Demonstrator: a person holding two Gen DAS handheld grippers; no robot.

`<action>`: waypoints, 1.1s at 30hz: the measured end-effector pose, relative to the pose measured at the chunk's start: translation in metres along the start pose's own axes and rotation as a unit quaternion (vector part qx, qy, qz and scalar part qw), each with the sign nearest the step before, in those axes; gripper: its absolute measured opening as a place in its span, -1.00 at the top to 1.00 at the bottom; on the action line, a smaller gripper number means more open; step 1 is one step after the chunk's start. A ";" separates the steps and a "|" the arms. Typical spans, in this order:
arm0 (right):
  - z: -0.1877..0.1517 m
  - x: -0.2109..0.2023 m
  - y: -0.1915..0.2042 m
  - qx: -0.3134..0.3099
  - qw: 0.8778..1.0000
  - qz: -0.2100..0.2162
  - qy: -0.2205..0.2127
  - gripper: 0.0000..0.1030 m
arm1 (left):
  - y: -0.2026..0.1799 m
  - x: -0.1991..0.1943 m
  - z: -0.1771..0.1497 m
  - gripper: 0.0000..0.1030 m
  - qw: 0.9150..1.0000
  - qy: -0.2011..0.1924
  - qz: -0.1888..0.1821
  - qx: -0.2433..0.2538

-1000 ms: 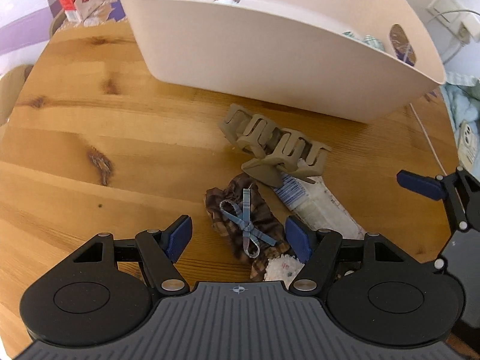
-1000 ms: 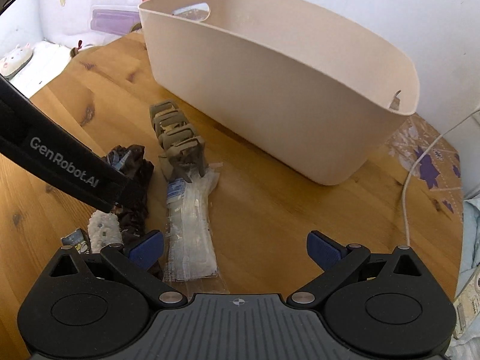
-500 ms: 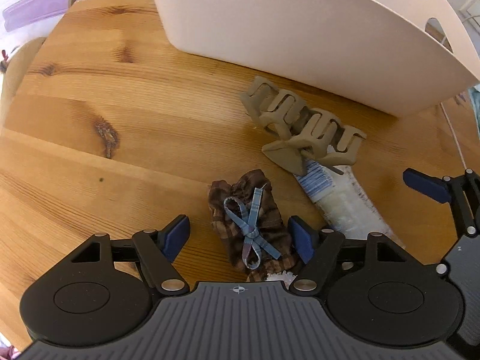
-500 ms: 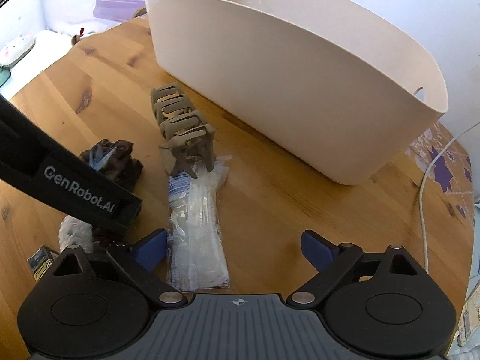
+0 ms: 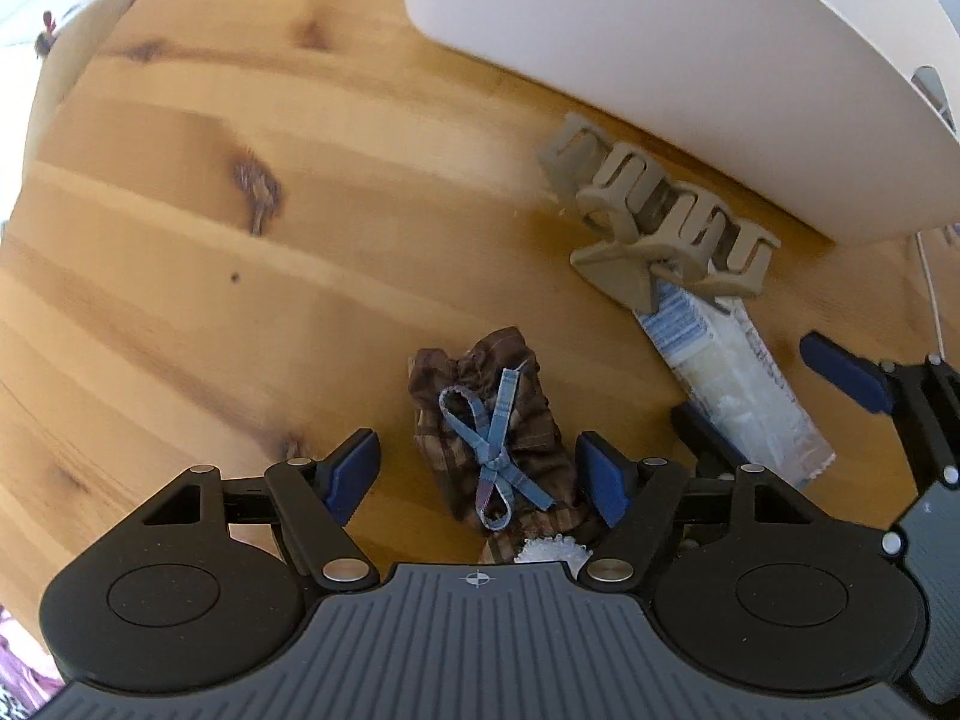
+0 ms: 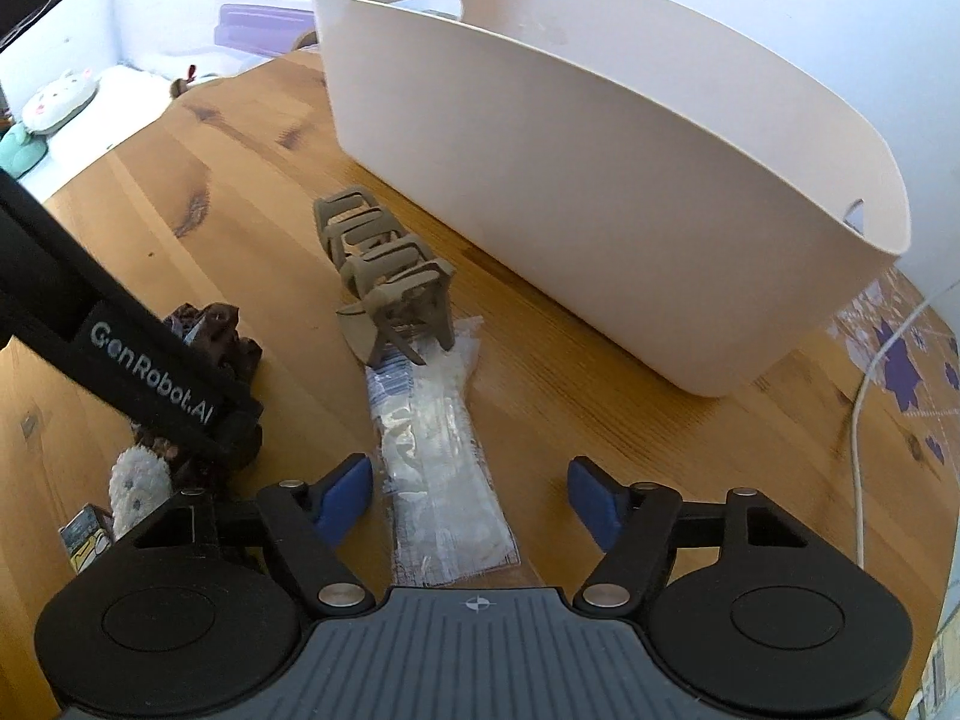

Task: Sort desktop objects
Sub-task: 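Grasp the brown scrunchie with left tool while right grasps clear plastic bag, then lift both items over the basket and open both tools to drop them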

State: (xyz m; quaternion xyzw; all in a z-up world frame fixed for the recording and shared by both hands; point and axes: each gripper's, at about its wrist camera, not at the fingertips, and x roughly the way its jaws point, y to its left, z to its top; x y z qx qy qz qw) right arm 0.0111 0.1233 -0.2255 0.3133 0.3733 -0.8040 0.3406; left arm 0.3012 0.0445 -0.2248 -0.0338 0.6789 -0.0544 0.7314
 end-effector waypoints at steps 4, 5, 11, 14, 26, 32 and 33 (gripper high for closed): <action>0.002 -0.004 0.005 -0.013 1.000 0.015 0.000 -0.02 | -0.008 0.000 -0.004 -0.44 1.000 -0.005 0.008 0.012; 0.002 -0.006 0.006 -0.012 1.000 0.022 0.001 0.09 | -0.009 -0.001 -0.004 -0.39 1.000 -0.006 0.009 0.011; -0.001 -0.011 0.006 0.005 0.999 0.029 0.014 0.46 | -0.016 -0.008 -0.001 0.13 1.000 -0.017 0.009 0.018; -0.008 -0.017 0.001 0.020 0.999 0.027 0.024 0.48 | -0.019 -0.010 0.000 0.22 1.000 -0.018 0.006 0.020; -0.034 -0.032 -0.022 0.097 0.994 0.006 0.040 0.50 | -0.036 -0.019 0.003 0.29 0.999 -0.037 0.004 0.014; -0.031 -0.046 -0.028 0.126 0.992 0.000 0.022 0.50 | -0.021 -0.013 0.007 0.29 0.999 -0.051 0.007 0.013; -0.030 -0.049 -0.028 0.128 0.992 -0.001 0.020 0.50 | -0.014 -0.008 0.013 0.29 0.998 -0.054 0.006 0.013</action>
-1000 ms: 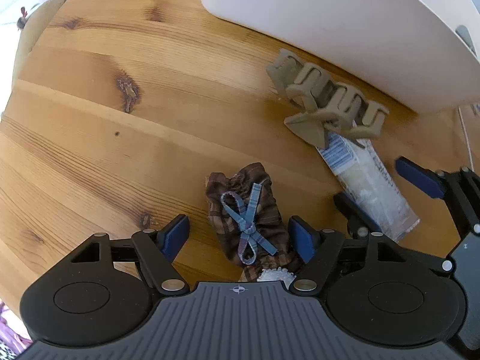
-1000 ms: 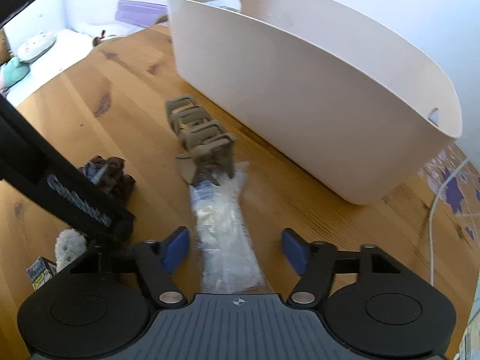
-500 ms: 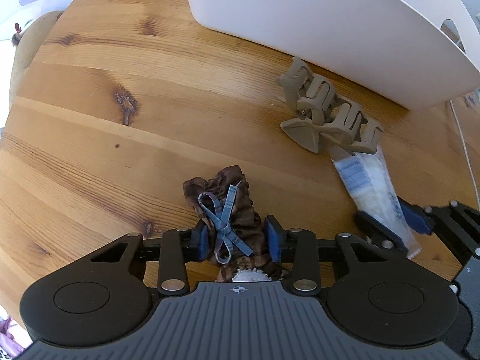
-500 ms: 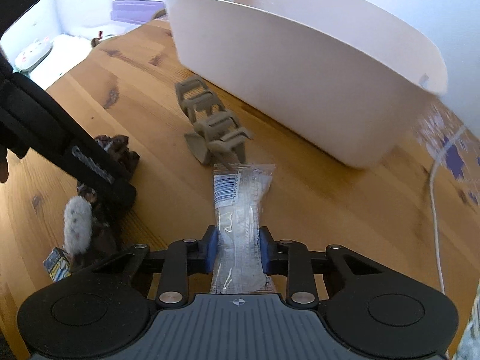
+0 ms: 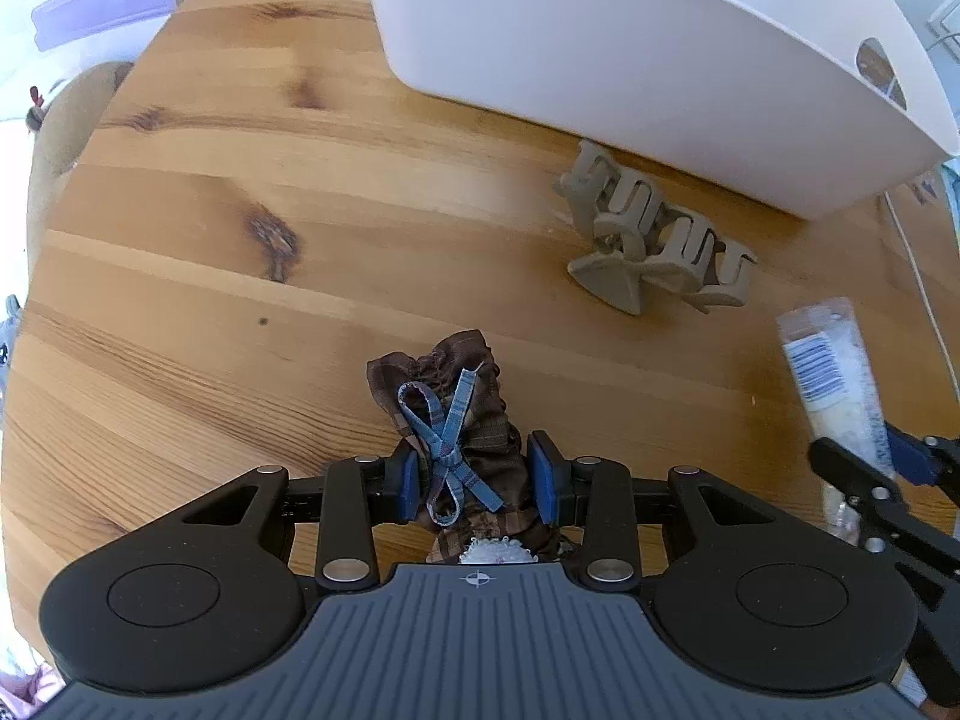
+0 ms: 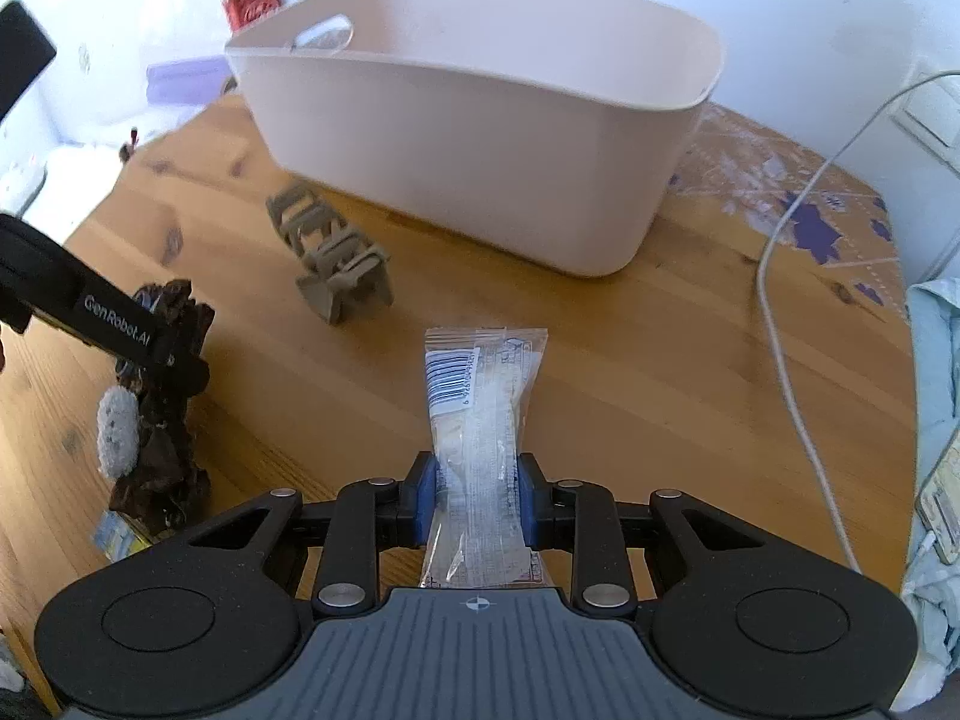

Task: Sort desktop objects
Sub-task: 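Lift both items over the basket and open both tools to drop them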

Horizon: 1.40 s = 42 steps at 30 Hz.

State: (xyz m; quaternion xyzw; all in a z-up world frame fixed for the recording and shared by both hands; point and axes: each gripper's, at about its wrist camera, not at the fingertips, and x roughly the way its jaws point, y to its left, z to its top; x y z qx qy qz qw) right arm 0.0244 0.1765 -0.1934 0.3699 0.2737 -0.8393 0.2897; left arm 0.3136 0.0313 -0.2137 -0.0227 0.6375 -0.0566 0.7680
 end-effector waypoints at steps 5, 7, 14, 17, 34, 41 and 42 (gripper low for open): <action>0.007 -0.021 -0.003 0.016 1.000 0.001 -0.022 0.50 | 0.007 -0.017 0.002 0.29 1.000 -0.021 0.001 -0.008; 0.010 -0.030 -0.006 0.022 0.999 0.001 -0.032 0.50 | 0.012 -0.025 0.001 0.29 0.999 -0.029 -0.002 -0.013; 0.026 -0.061 -0.011 0.039 0.997 0.002 -0.069 0.50 | 0.021 -0.039 0.014 0.29 0.997 -0.070 -0.007 -0.020; 0.033 -0.073 -0.012 0.045 0.995 0.004 -0.085 0.50 | 0.022 -0.053 0.017 0.29 0.996 -0.086 -0.014 -0.032; 0.089 -0.108 -0.025 0.056 0.985 0.003 -0.164 0.50 | 0.033 -0.127 0.073 0.30 0.975 -0.182 -0.062 -0.114; 0.124 -0.102 -0.033 0.040 0.983 -0.008 -0.182 0.50 | 0.032 -0.136 0.121 0.29 0.967 -0.217 -0.054 -0.124; 0.129 -0.100 -0.034 0.039 0.982 -0.010 -0.182 0.50 | 0.031 -0.135 0.128 0.29 0.966 -0.221 -0.050 -0.126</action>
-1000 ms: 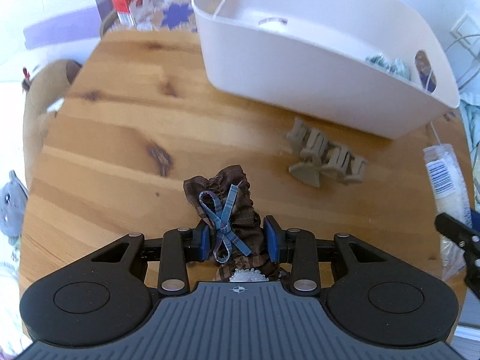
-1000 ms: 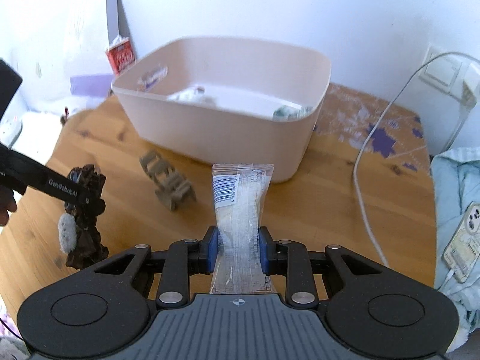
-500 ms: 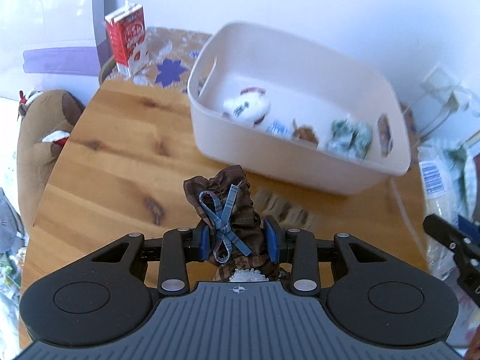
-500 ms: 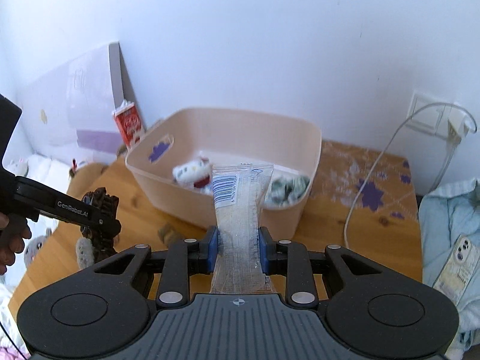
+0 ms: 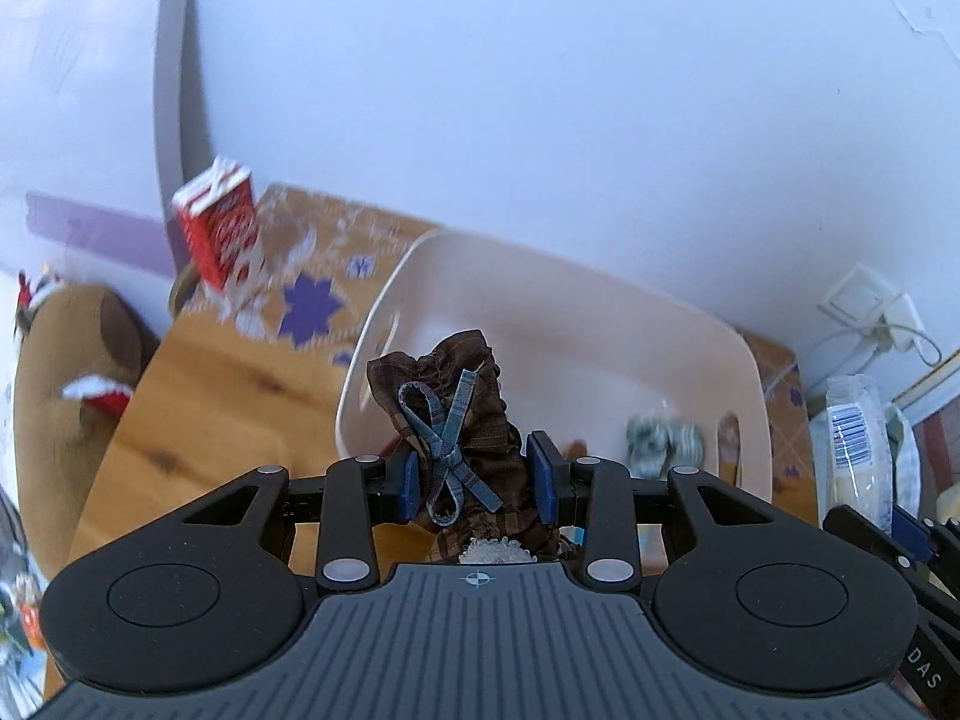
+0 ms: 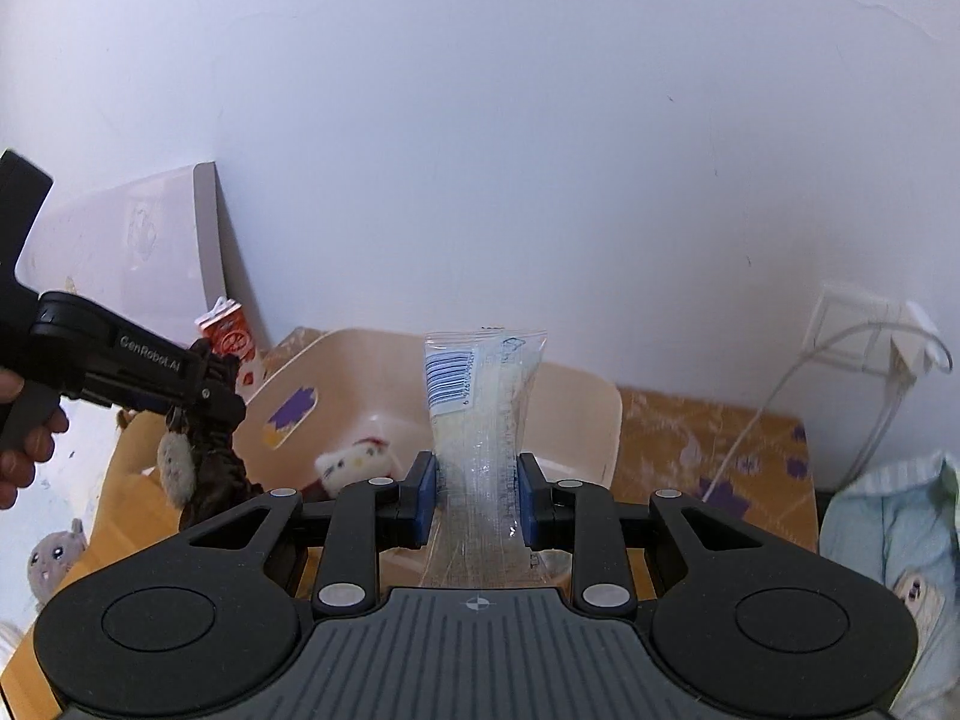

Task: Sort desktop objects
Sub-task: 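Lift both items over the basket and open both tools to drop them, then move both open tools back to the beige claw clip and blue box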

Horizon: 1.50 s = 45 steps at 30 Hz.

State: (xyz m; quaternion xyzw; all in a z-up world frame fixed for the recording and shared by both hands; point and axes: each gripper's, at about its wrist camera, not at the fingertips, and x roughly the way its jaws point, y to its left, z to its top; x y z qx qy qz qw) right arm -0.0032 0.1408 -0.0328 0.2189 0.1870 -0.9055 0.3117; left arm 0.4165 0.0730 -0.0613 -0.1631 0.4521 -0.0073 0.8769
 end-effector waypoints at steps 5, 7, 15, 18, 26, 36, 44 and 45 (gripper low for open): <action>0.015 0.026 -0.007 0.009 1.000 -0.005 0.004 0.50 | -0.014 0.021 0.023 0.29 1.000 -0.013 0.010 0.003; 0.018 0.039 -0.010 0.016 1.000 -0.007 0.009 0.50 | -0.019 0.031 0.030 0.29 1.000 -0.016 0.016 0.008; 0.011 0.085 -0.009 0.031 0.998 -0.025 0.048 0.50 | -0.036 0.081 0.044 0.29 0.999 0.006 0.042 0.016; 0.007 0.103 -0.012 0.037 0.996 -0.032 0.071 0.50 | -0.037 0.103 0.045 0.29 0.998 0.034 0.051 0.011; -0.011 0.141 -0.013 0.039 0.988 -0.052 0.138 0.49 | -0.041 0.147 0.033 0.27 0.992 0.107 0.071 0.012; -0.012 0.115 -0.010 0.057 0.987 -0.054 0.137 -0.33 | -0.040 0.147 0.020 -0.32 0.990 0.131 0.043 0.018; -0.019 0.054 -0.006 0.096 0.987 -0.050 0.115 -0.86 | -0.041 0.108 0.014 -0.39 0.993 0.081 0.049 0.064; -0.021 0.046 -0.006 0.102 0.987 -0.050 0.115 -0.88 | -0.041 0.102 0.014 -0.39 0.994 0.076 0.049 0.069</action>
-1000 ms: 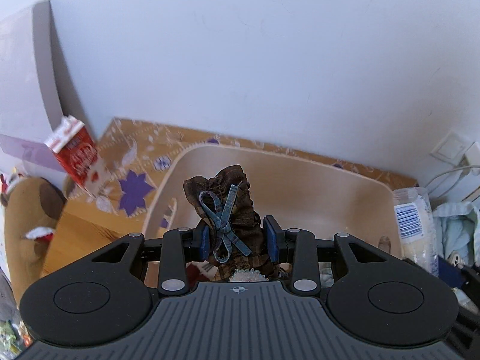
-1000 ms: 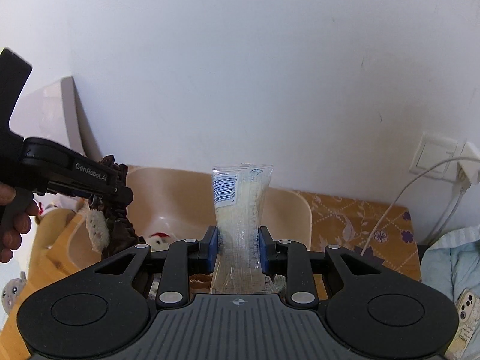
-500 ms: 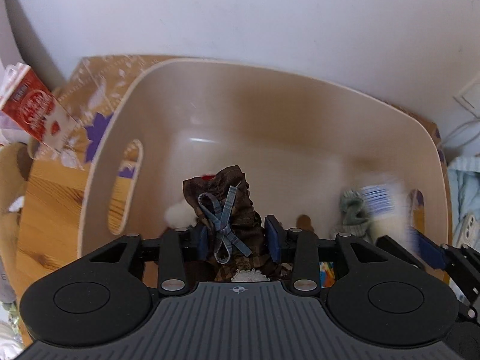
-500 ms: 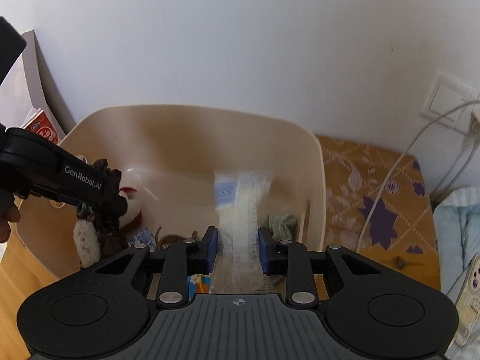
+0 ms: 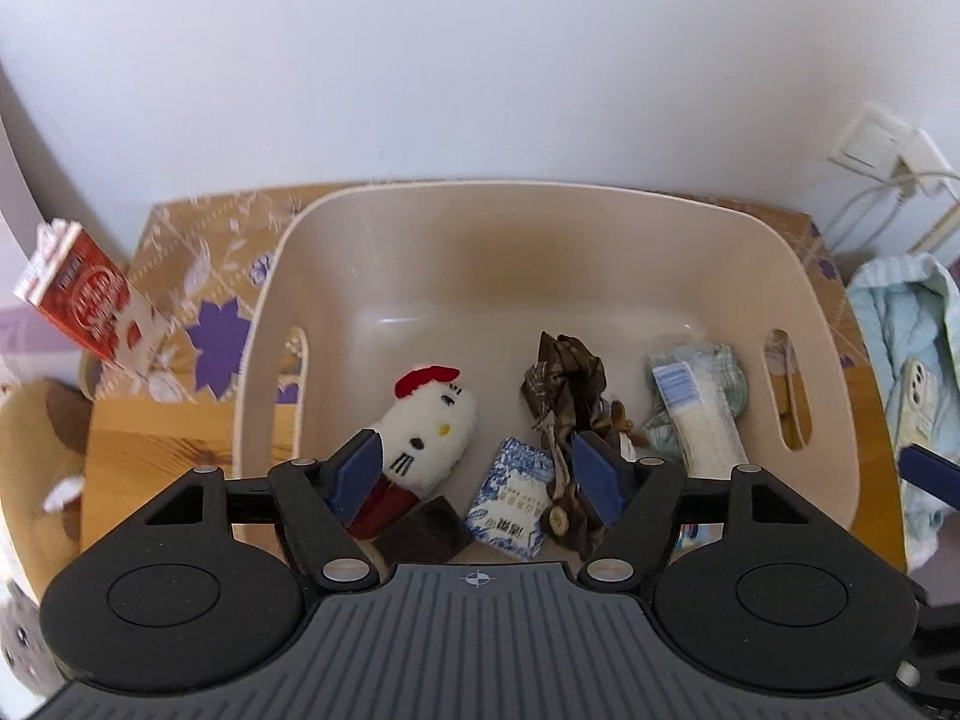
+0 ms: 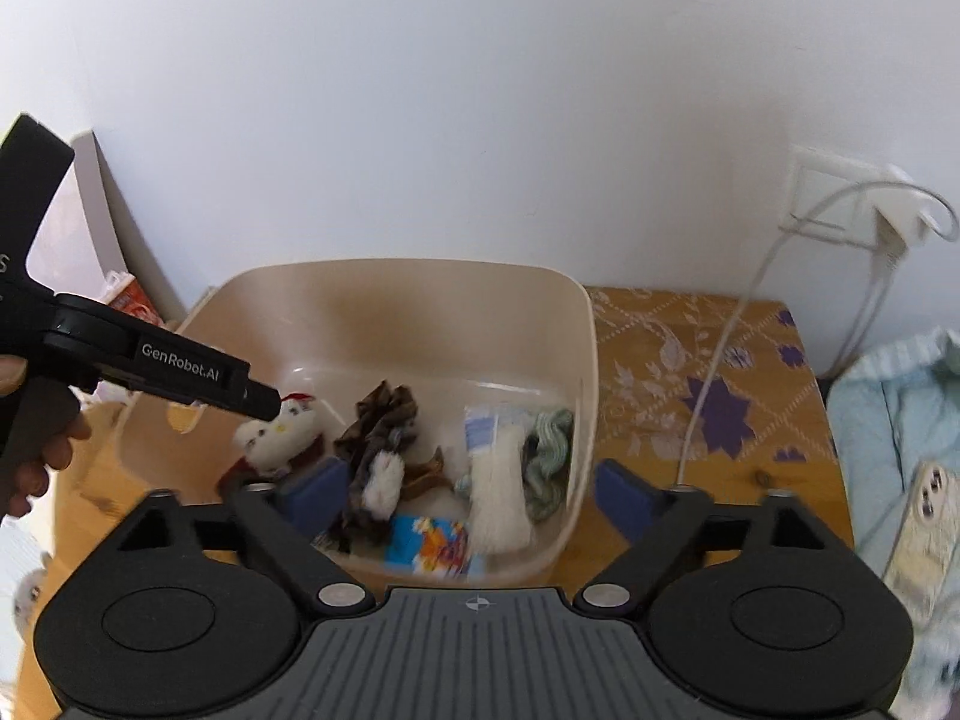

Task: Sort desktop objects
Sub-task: 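Move both open tools back to the beige claw clip and blue box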

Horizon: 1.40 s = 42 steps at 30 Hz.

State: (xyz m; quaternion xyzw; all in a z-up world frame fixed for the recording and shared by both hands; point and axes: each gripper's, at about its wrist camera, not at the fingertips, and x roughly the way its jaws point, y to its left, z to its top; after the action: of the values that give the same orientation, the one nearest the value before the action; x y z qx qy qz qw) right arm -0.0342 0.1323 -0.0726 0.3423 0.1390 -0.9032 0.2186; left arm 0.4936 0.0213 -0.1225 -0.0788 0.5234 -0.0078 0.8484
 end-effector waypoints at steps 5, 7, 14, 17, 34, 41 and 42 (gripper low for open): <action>-0.032 -0.036 0.002 0.028 0.999 -0.012 0.011 -0.99 | 0.001 -0.030 -0.016 -0.40 0.999 -0.020 -0.004 0.029; -0.049 -0.048 0.001 0.044 0.999 -0.016 0.020 -1.00 | 0.003 -0.040 -0.026 -0.40 0.999 -0.025 -0.006 0.037; -0.110 -0.074 0.001 0.104 0.988 -0.043 0.102 -1.00 | 0.005 -0.063 -0.076 -0.41 0.996 -0.040 -0.010 0.076; -0.139 -0.076 -0.003 0.144 0.976 -0.047 0.155 -1.00 | -0.002 -0.063 -0.107 -0.42 0.993 -0.027 -0.011 0.110; -0.210 -0.033 0.038 0.007 0.949 -0.154 0.273 -1.00 | -0.062 -0.002 -0.225 -0.42 0.979 0.071 -0.041 0.186; -0.204 -0.019 0.020 0.046 0.951 -0.140 0.270 -1.00 | -0.080 0.006 -0.228 -0.41 0.979 0.097 -0.054 0.171; -0.204 -0.018 0.018 0.050 0.951 -0.140 0.270 -1.00 | -0.081 0.008 -0.227 -0.41 0.980 0.101 -0.055 0.164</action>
State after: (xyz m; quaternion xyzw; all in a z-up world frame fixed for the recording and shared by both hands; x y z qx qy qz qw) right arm 0.1007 0.2039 -0.2103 0.5612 0.1944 -0.8041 0.0269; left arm 0.3006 -0.0879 -0.2177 0.0344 0.5926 -0.1483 0.7910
